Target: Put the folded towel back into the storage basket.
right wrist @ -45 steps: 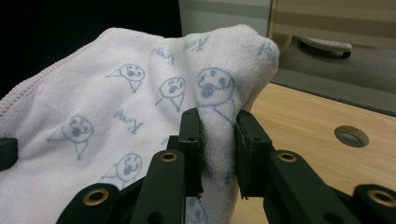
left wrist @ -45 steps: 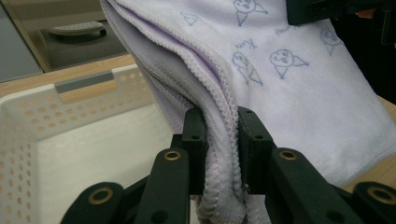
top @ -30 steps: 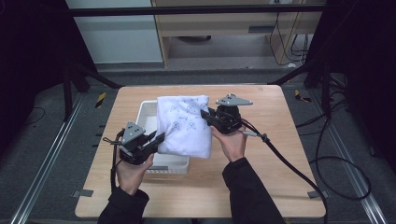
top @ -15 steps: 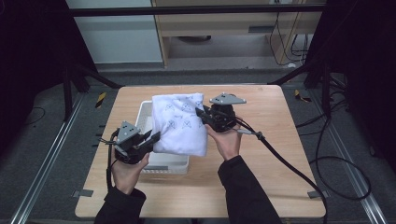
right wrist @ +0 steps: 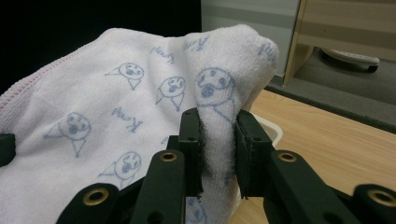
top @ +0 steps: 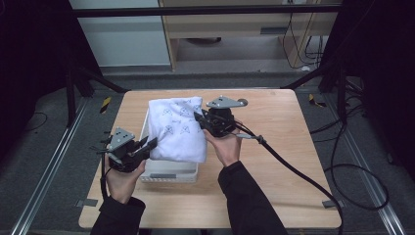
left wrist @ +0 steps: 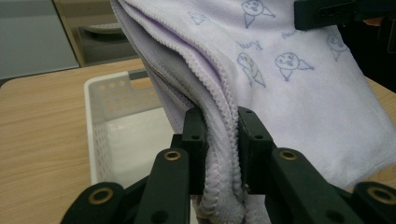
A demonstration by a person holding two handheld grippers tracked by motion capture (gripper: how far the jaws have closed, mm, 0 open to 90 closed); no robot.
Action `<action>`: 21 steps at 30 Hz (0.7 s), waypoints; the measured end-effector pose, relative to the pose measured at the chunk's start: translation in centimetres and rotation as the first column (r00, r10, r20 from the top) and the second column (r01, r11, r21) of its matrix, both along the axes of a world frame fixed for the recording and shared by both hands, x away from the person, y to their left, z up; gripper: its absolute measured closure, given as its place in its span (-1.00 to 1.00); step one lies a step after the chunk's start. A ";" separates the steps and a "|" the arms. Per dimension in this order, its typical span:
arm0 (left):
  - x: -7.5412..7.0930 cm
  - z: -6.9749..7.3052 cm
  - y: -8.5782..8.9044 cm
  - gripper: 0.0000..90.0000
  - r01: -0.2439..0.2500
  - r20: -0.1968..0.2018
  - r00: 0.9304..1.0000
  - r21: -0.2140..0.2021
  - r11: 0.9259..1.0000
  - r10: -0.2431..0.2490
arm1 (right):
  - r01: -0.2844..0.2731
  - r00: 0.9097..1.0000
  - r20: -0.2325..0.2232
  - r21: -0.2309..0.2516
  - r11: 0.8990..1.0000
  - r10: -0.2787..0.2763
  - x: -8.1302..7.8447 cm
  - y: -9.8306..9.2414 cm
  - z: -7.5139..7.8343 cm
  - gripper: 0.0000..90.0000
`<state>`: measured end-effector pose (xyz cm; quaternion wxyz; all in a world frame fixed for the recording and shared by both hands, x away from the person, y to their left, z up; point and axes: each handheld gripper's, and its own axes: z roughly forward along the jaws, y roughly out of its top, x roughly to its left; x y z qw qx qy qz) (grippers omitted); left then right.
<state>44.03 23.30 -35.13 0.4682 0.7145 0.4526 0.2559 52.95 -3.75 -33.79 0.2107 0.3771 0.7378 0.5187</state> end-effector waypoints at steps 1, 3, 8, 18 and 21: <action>0.0 0.0 0.2 0.66 -0.003 -0.001 1.000 -0.001 1.000 0.003 | 0.000 1.000 -0.003 -0.001 1.000 0.000 0.0 0.3 0.0 0.66; 0.0 0.0 0.7 0.66 -0.010 -0.002 1.000 -0.002 1.000 0.010 | -0.003 1.000 0.005 -0.006 1.000 0.003 0.1 0.9 0.0 0.66; 0.0 -0.2 1.7 0.66 -0.032 -0.005 0.999 -0.004 0.999 0.032 | -0.017 1.000 0.002 0.007 1.000 0.017 0.4 2.1 -0.1 0.66; 0.4 -1.0 2.5 0.66 -0.066 -0.015 0.998 0.002 0.998 0.066 | -0.018 1.000 0.012 -0.006 1.000 0.018 0.8 3.6 -0.8 0.66; 0.7 -1.2 2.8 0.66 -0.073 -0.021 0.997 0.005 0.997 0.073 | -0.018 1.000 0.010 -0.010 1.000 0.018 1.1 3.9 -1.0 0.66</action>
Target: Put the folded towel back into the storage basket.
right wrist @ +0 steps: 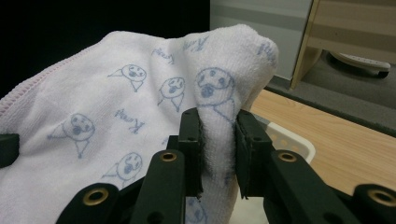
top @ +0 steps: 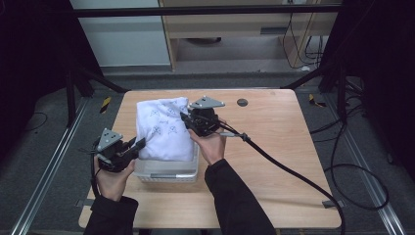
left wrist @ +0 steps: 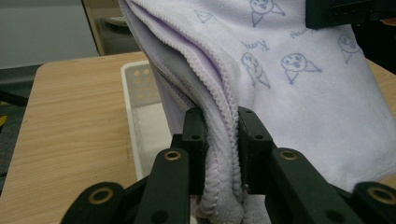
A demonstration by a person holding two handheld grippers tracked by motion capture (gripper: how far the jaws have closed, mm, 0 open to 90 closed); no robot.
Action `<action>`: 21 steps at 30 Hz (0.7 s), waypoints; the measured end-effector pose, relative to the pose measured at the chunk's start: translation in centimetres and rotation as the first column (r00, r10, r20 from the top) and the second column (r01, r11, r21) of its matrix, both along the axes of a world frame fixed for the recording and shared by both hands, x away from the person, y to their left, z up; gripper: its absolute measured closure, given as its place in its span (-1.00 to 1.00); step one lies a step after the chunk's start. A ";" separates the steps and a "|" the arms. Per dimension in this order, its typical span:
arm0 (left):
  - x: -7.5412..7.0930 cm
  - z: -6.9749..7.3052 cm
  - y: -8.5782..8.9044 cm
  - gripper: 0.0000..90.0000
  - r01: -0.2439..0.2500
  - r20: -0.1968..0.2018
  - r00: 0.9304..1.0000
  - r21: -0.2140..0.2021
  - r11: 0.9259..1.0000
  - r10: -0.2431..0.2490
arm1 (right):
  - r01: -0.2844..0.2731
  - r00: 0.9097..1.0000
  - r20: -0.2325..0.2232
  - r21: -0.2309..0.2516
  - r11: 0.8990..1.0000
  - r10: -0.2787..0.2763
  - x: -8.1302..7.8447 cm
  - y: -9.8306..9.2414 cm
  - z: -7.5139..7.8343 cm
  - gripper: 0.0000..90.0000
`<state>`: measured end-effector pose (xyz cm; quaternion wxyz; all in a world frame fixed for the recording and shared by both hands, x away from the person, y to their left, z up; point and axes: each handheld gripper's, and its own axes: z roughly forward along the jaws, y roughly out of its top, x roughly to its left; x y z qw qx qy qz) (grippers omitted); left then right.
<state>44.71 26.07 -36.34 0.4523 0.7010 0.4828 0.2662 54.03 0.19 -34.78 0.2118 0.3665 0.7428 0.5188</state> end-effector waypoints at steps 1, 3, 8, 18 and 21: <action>0.1 -0.1 0.1 0.66 -0.003 -0.004 1.000 0.000 1.000 0.003 | 0.002 1.000 -0.004 0.002 1.000 -0.002 0.1 0.1 -0.1 0.66; 0.4 -0.4 0.1 0.66 -0.005 -0.012 1.000 0.004 1.000 0.005 | 0.003 1.000 -0.008 -0.002 1.000 -0.003 0.3 0.3 -0.5 0.66; 1.0 -1.3 0.2 0.66 -0.012 -0.034 0.999 0.021 1.000 0.013 | 0.007 1.000 -0.028 -0.020 1.000 -0.008 0.9 0.7 -1.6 0.66; 1.5 -2.1 0.6 0.66 -0.022 -0.054 0.998 0.025 0.999 0.023 | 0.009 0.999 -0.044 -0.031 0.999 -0.010 1.4 1.2 -2.7 0.66; 1.5 -2.1 0.5 0.66 -0.023 -0.051 0.998 0.023 0.999 0.024 | 0.011 0.999 -0.046 -0.029 1.000 -0.013 1.4 1.3 -2.8 0.66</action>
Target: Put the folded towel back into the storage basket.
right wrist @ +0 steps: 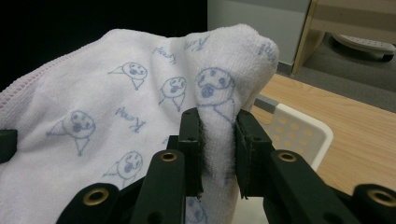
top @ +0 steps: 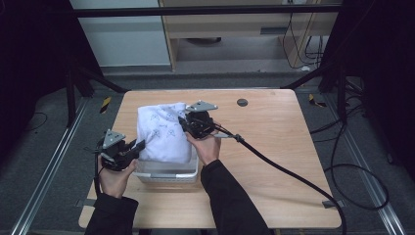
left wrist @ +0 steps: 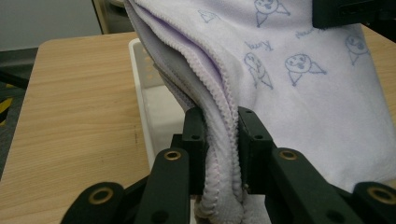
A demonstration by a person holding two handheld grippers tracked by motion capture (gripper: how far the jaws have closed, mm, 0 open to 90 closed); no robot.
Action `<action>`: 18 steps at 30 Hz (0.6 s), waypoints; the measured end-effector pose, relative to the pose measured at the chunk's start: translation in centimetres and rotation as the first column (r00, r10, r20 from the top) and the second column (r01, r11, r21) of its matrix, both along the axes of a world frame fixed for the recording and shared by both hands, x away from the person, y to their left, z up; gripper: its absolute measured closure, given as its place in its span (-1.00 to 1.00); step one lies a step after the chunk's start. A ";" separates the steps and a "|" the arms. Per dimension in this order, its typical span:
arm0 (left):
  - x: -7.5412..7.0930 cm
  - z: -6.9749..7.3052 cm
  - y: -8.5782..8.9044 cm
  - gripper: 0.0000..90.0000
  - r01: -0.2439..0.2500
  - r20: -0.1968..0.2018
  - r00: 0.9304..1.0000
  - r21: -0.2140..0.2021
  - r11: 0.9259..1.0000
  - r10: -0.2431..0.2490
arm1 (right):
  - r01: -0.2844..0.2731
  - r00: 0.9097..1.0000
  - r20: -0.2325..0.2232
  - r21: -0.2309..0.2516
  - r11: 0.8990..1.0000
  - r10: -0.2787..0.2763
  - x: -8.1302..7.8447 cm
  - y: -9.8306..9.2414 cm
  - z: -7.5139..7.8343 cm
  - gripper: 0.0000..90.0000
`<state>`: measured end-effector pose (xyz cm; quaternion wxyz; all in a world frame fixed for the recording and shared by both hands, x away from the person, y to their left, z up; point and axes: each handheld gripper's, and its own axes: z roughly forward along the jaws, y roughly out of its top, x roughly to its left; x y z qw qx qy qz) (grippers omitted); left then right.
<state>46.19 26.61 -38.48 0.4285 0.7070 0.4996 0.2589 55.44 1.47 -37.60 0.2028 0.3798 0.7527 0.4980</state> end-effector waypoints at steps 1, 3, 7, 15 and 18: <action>0.1 -0.1 0.0 0.66 0.000 0.004 1.000 0.008 1.000 0.000 | 0.000 1.000 0.001 -0.004 1.000 0.000 0.0 0.0 -0.1 0.66; 0.2 -0.2 -0.1 0.66 0.001 -0.005 1.000 0.011 1.000 -0.001 | 0.007 1.000 0.000 -0.011 1.000 -0.007 0.1 0.1 -0.3 0.66; 0.4 -0.5 -0.2 0.66 -0.005 -0.016 1.000 0.018 1.000 0.005 | 0.009 1.000 -0.009 -0.021 1.000 -0.009 0.3 0.3 -0.9 0.66; 0.9 -1.2 -0.6 0.66 -0.002 -0.031 1.000 0.037 0.999 0.003 | 0.022 0.999 -0.035 -0.025 0.999 -0.023 0.9 0.2 -2.2 0.66; 1.0 -1.4 -0.6 0.66 -0.003 -0.037 0.999 0.044 0.999 0.005 | 0.025 0.999 -0.046 -0.028 0.999 -0.027 1.0 0.3 -2.6 0.66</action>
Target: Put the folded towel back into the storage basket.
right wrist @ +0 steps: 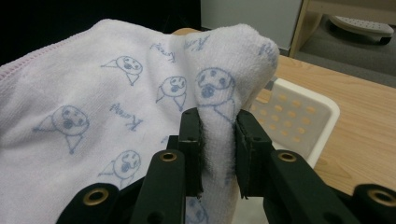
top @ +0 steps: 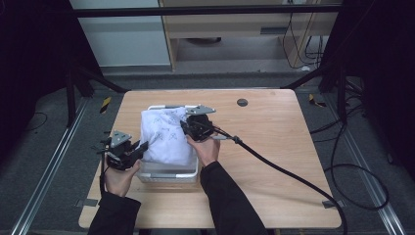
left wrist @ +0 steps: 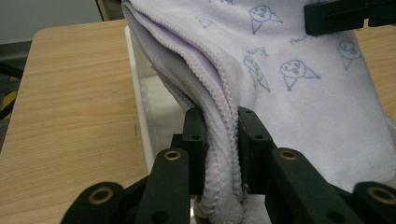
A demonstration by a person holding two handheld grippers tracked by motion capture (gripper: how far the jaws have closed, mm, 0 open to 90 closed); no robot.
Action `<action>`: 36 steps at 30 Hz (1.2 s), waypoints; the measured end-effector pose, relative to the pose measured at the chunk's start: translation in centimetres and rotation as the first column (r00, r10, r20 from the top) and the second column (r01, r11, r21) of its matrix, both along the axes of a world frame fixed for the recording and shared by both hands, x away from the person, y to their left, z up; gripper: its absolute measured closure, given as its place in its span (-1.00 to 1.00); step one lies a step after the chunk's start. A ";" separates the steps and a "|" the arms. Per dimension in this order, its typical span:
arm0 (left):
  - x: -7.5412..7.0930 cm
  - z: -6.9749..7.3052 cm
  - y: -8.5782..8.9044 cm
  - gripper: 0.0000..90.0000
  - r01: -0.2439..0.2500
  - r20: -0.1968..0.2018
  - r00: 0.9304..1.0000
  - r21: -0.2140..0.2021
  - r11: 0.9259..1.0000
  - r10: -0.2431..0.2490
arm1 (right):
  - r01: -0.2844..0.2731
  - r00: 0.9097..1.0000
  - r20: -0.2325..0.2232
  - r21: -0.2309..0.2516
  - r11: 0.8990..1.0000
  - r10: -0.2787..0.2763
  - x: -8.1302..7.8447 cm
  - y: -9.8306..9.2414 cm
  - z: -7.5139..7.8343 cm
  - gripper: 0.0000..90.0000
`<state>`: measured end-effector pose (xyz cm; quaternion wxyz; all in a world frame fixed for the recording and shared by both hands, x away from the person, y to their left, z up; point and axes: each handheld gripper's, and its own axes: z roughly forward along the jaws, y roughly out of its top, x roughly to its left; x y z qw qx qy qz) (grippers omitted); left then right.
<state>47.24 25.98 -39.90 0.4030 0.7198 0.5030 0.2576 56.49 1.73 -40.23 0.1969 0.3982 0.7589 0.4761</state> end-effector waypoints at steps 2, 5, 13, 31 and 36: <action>0.2 -0.2 0.0 0.66 -0.004 -0.008 1.000 0.001 1.000 0.004 | 0.000 1.000 -0.004 0.002 1.000 0.000 0.1 0.1 -0.3 0.66; 0.4 -0.6 -0.1 0.66 -0.004 -0.022 1.000 0.014 1.000 0.004 | 0.002 1.000 -0.015 -0.003 1.000 -0.002 0.3 0.2 -0.9 0.66; 0.9 -1.3 -0.3 0.66 -0.009 -0.055 0.998 0.036 0.999 0.011 | 0.009 0.999 -0.042 -0.010 1.000 -0.009 1.0 0.4 -2.3 0.66; 1.7 -2.4 -0.5 0.40 -0.039 -0.101 0.994 0.085 0.996 0.048 | 0.021 0.998 -0.050 -0.119 0.993 -0.027 1.5 0.4 -4.0 0.34; 1.5 -2.1 -0.2 0.24 -0.057 -0.079 0.995 0.078 0.995 0.063 | 0.032 0.999 -0.013 -0.116 0.993 -0.033 1.4 0.1 -3.3 0.27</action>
